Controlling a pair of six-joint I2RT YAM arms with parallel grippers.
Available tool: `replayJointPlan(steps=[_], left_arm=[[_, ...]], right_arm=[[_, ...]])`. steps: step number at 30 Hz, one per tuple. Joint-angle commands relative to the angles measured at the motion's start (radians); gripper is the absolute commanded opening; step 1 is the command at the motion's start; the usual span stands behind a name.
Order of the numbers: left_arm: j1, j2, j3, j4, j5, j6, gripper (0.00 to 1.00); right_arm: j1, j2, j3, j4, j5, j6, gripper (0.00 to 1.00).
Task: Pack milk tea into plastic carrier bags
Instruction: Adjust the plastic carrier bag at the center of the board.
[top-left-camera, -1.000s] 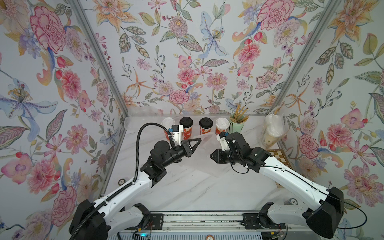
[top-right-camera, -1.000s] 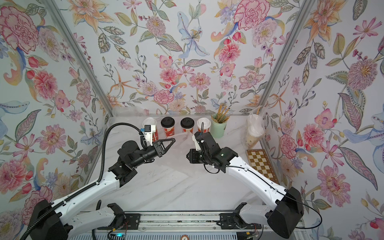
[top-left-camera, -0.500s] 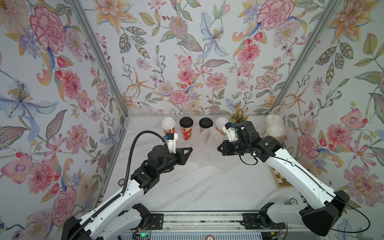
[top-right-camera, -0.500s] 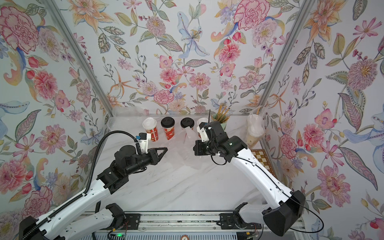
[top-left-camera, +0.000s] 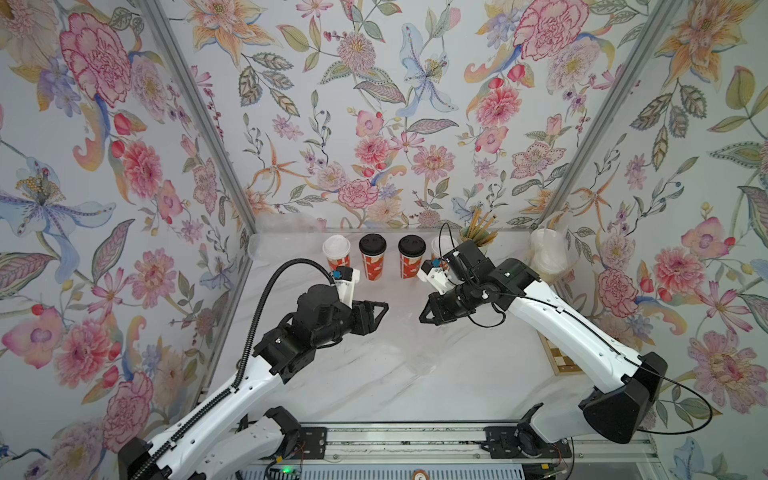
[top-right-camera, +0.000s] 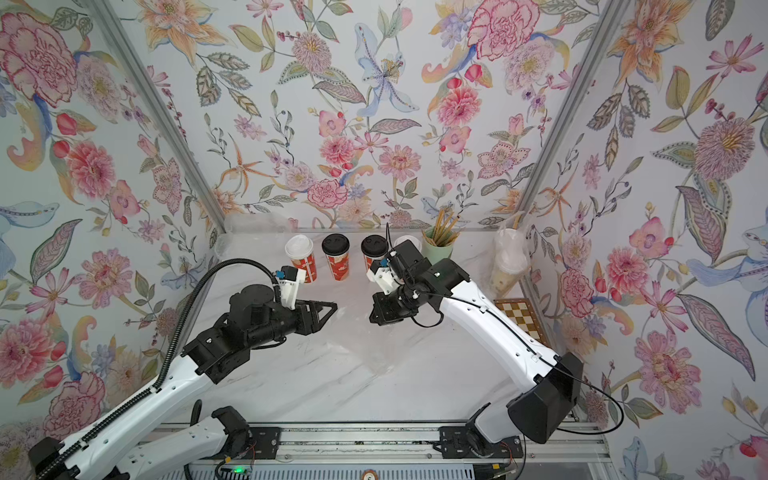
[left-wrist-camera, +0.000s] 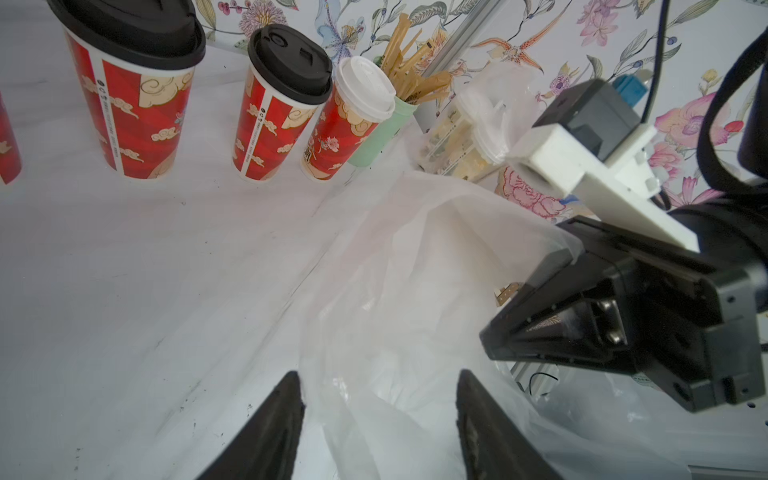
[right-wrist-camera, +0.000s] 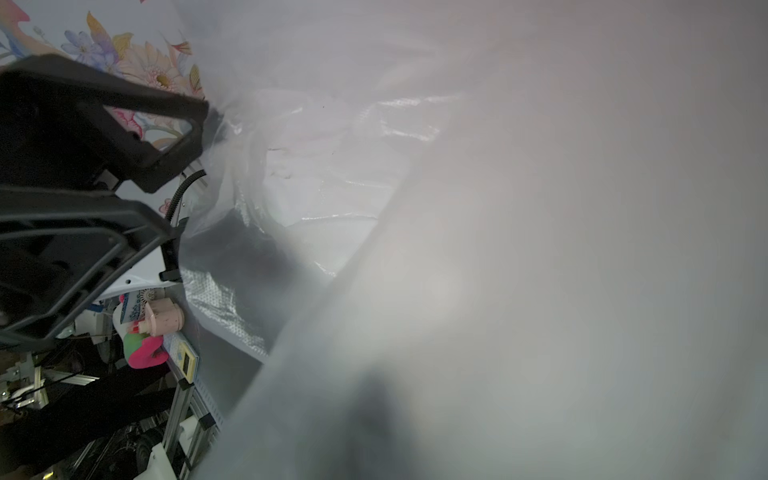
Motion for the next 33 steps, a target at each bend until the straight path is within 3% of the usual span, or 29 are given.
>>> replayJointPlan(steps=[1,5,10,18,24,33], left_arm=[[-0.01,0.064,0.056,-0.065,-0.003,0.103,0.68],[-0.011,0.132,0.091,-0.096,0.013,0.176,0.72],[-0.009,0.205,0.151,-0.188,-0.057,0.277,0.77],[0.048,0.264,0.228,-0.258,-0.03,0.359,0.93],[0.162,0.272,0.236,-0.236,0.149,0.416,0.99],[0.162,0.376,0.213,-0.129,0.356,0.42,0.94]], right_arm=[[0.009,0.009,0.023,-0.038,-0.041,-0.021,0.0],[0.019,0.013,0.014,-0.037,-0.059,-0.034,0.0],[0.03,0.014,0.002,-0.036,-0.076,-0.051,0.0],[0.044,0.022,-0.012,-0.043,-0.085,-0.075,0.0],[0.046,0.019,-0.015,-0.046,-0.086,-0.091,0.0],[0.055,0.014,-0.014,-0.049,-0.079,-0.113,0.0]])
